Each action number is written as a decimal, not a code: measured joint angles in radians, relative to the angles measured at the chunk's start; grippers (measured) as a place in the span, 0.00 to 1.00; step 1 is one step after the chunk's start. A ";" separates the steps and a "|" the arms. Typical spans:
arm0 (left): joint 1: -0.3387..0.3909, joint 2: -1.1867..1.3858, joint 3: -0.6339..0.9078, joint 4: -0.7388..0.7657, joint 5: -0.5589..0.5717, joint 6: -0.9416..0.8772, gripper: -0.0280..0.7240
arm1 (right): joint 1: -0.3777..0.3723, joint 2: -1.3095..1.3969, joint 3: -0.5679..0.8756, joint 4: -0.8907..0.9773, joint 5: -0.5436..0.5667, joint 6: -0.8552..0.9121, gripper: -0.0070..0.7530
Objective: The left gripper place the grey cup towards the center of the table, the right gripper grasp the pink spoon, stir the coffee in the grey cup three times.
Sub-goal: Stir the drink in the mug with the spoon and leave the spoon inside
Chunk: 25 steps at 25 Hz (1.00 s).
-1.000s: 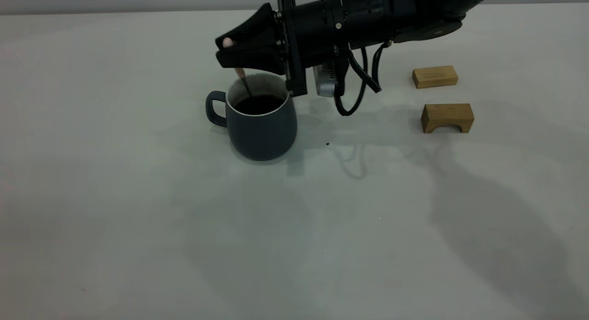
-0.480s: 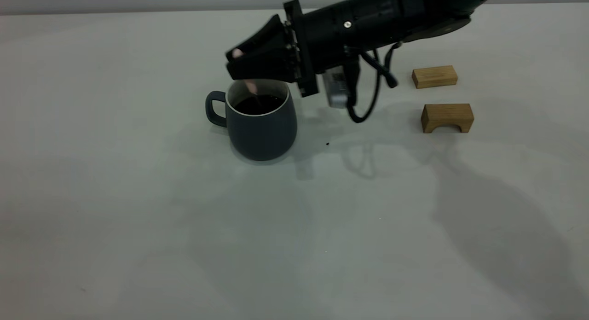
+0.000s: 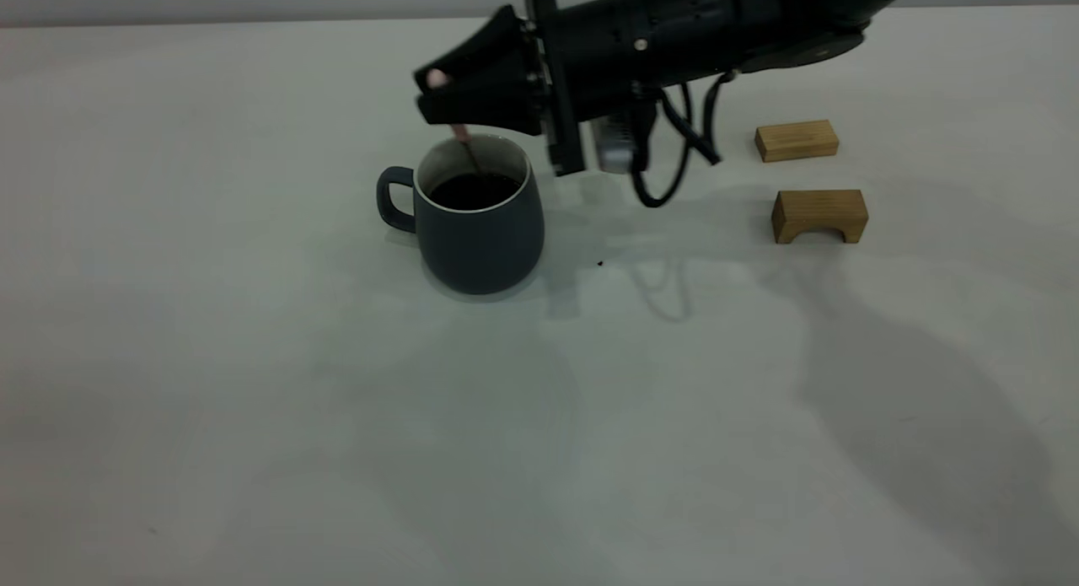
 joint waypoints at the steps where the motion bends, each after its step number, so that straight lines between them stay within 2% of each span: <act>1: 0.000 0.000 0.000 0.000 0.000 0.000 0.82 | -0.008 0.000 0.000 -0.021 0.000 0.021 0.19; 5: 0.000 0.000 0.000 0.000 0.000 0.000 0.82 | -0.013 0.000 -0.003 -0.079 0.009 0.069 0.19; 9: 0.000 0.000 0.000 0.000 0.000 0.000 0.82 | 0.021 0.000 -0.003 -0.084 0.009 0.068 0.19; 14: 0.000 0.000 0.000 0.000 0.000 0.000 0.82 | 0.058 0.009 -0.003 0.000 0.008 -0.021 0.19; 20: 0.000 0.000 0.000 0.000 0.000 0.000 0.82 | 0.033 0.009 -0.003 -0.005 0.007 -0.099 0.20; 23: 0.000 0.000 0.000 0.000 0.000 0.000 0.82 | 0.016 0.009 -0.003 -0.052 0.007 -0.101 0.25; 25: 0.000 0.000 0.000 0.000 0.000 0.000 0.82 | 0.010 0.009 -0.003 -0.089 0.007 -0.101 0.34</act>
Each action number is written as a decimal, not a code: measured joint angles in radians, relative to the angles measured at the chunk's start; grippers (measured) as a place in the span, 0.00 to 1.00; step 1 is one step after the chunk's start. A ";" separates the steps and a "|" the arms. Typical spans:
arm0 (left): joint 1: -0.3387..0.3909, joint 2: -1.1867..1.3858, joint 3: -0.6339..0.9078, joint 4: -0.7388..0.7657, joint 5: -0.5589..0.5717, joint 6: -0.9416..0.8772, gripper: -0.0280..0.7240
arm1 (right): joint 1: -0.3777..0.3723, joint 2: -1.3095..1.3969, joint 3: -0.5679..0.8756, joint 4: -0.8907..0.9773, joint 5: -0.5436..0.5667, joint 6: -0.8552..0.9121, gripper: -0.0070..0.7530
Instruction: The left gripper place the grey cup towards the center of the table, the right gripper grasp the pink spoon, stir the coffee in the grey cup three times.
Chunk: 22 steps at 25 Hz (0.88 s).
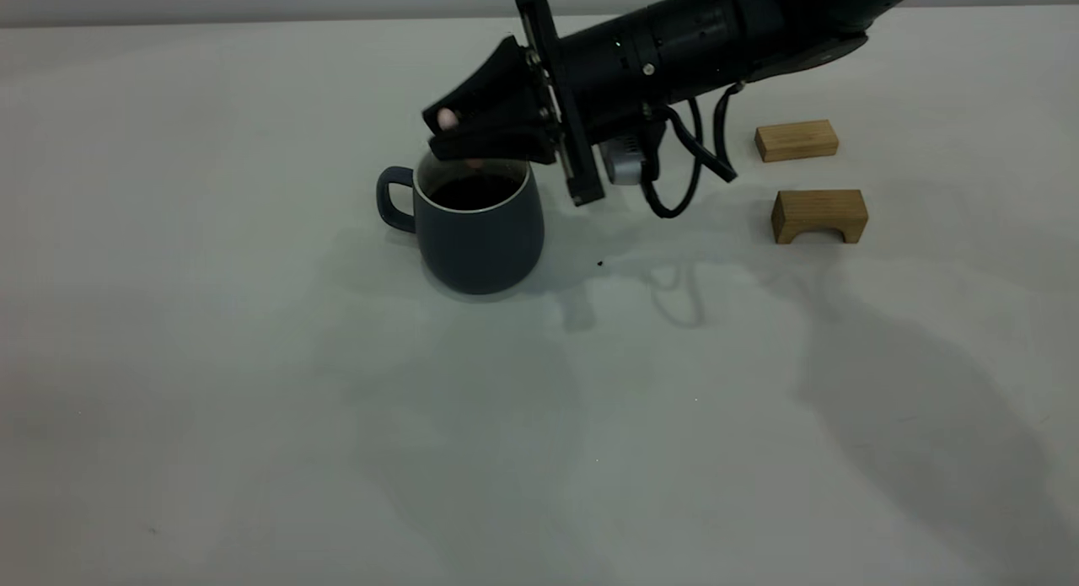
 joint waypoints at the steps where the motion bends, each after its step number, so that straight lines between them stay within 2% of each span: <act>1: 0.000 0.000 0.000 0.000 0.000 0.000 0.82 | -0.001 0.000 0.000 -0.016 0.000 0.000 0.39; 8: 0.000 0.000 0.000 0.000 0.000 0.000 0.82 | -0.004 -0.001 0.000 -0.139 0.000 -0.033 0.80; 11: 0.000 0.000 0.000 0.000 0.000 0.000 0.82 | -0.005 -0.025 0.000 -0.215 0.000 -0.079 0.90; 17: 0.000 0.000 0.000 0.000 0.000 0.000 0.82 | -0.026 -0.231 0.000 -0.479 0.008 -0.105 0.91; 22: 0.000 0.000 0.000 0.000 0.000 0.000 0.82 | -0.035 -0.481 0.000 -0.819 0.024 -0.016 0.79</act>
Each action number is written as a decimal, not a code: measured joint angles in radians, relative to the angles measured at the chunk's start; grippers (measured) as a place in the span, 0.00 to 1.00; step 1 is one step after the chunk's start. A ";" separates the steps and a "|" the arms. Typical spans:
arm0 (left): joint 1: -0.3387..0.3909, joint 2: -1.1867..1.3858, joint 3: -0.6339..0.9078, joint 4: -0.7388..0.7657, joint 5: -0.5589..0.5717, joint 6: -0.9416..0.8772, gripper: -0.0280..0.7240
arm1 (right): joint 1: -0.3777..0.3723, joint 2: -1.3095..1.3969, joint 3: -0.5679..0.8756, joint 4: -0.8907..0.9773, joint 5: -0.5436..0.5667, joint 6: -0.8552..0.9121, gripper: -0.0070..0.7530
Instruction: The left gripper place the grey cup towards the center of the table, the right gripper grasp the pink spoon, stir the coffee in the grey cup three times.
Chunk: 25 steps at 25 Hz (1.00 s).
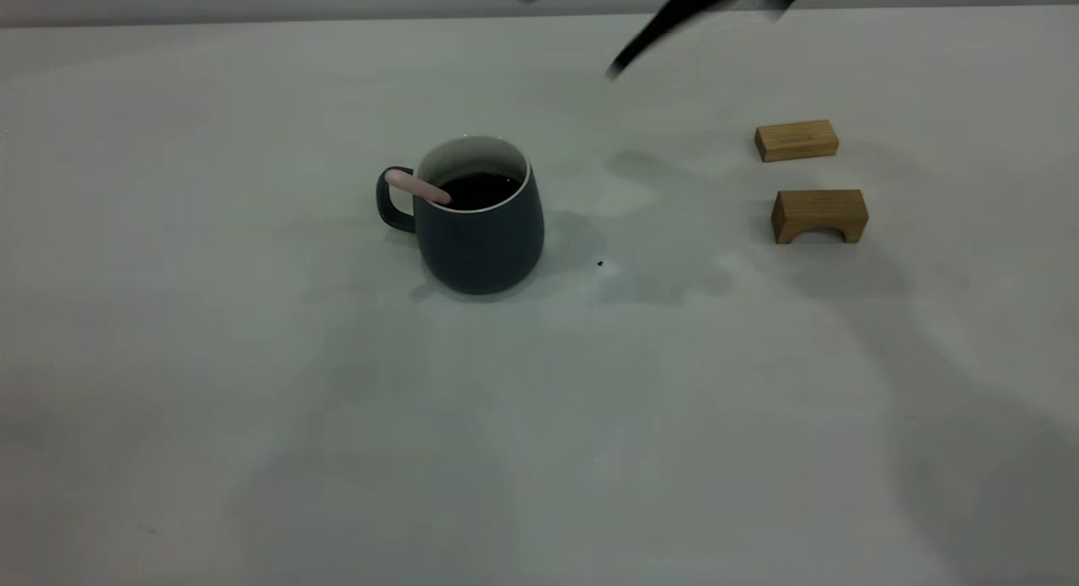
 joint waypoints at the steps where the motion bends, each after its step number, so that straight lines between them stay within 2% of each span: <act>1: 0.000 0.000 0.000 0.000 0.000 0.000 0.82 | 0.000 -0.056 0.000 -0.061 0.008 0.021 0.75; 8: 0.000 0.000 0.000 0.000 0.000 0.000 0.82 | 0.000 -0.387 0.003 -0.495 0.042 0.128 0.51; 15: 0.000 0.000 0.000 0.000 0.000 0.000 0.82 | 0.000 -0.655 0.003 -0.692 0.058 -0.014 0.31; 21: 0.000 0.000 0.000 0.000 0.000 0.000 0.82 | 0.000 -0.913 0.081 -0.729 0.058 -0.231 0.27; 25: 0.000 0.000 0.000 0.000 0.000 0.000 0.82 | 0.000 -1.139 0.259 -0.731 0.058 -0.278 0.27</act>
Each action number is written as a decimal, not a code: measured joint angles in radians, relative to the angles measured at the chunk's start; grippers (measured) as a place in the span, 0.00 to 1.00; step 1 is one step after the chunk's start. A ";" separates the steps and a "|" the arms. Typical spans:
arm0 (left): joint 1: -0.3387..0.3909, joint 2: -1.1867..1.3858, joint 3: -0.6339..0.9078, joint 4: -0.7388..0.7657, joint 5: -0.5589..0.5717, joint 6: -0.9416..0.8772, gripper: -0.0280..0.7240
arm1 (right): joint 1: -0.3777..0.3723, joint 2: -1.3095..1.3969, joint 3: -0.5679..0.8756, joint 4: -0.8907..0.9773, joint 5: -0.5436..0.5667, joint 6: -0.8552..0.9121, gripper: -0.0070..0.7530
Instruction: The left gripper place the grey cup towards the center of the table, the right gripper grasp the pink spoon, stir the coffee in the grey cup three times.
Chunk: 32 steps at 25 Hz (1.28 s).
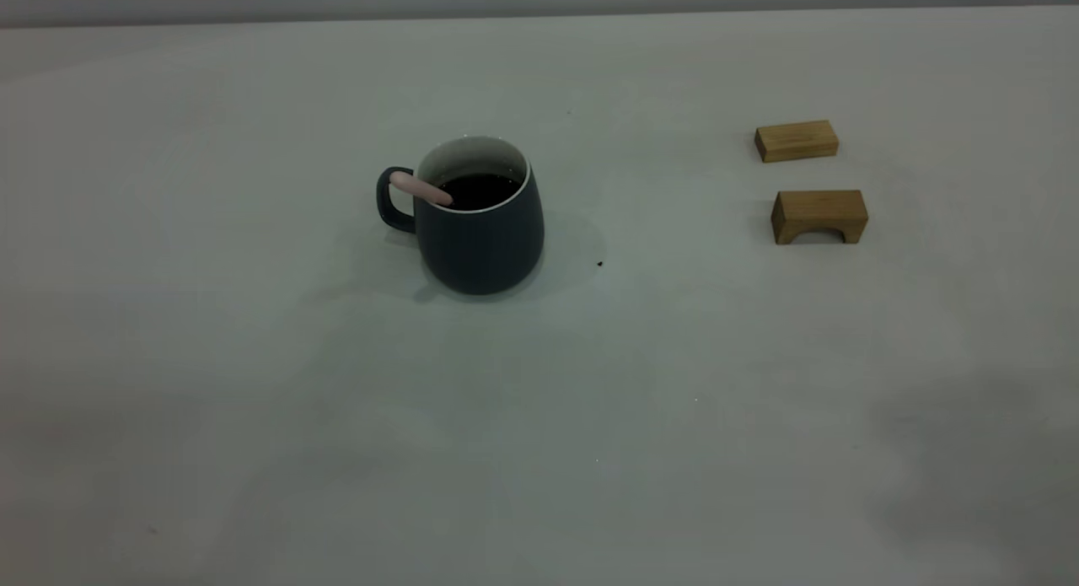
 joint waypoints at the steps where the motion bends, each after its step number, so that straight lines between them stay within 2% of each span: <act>1: 0.000 0.000 0.000 0.000 0.000 0.000 0.82 | 0.000 -0.061 0.053 -0.003 0.000 -0.006 0.27; 5: 0.000 0.000 0.000 0.000 0.000 0.000 0.82 | -0.021 -0.280 0.259 -0.010 0.000 -0.025 0.27; 16: 0.000 0.000 0.000 0.000 0.000 0.000 0.82 | -0.232 -0.767 0.750 -0.014 0.000 -0.027 0.29; 20: 0.000 0.000 0.000 0.000 0.000 0.000 0.82 | -0.273 -0.886 0.884 -0.014 -0.011 -0.027 0.30; 25: 0.000 0.000 0.000 0.000 0.000 0.000 0.82 | -0.301 -0.961 0.930 -0.017 -0.057 -0.028 0.31; 32: 0.000 0.000 0.000 0.000 0.000 0.000 0.82 | -0.303 -1.006 0.963 -0.004 -0.099 -0.036 0.31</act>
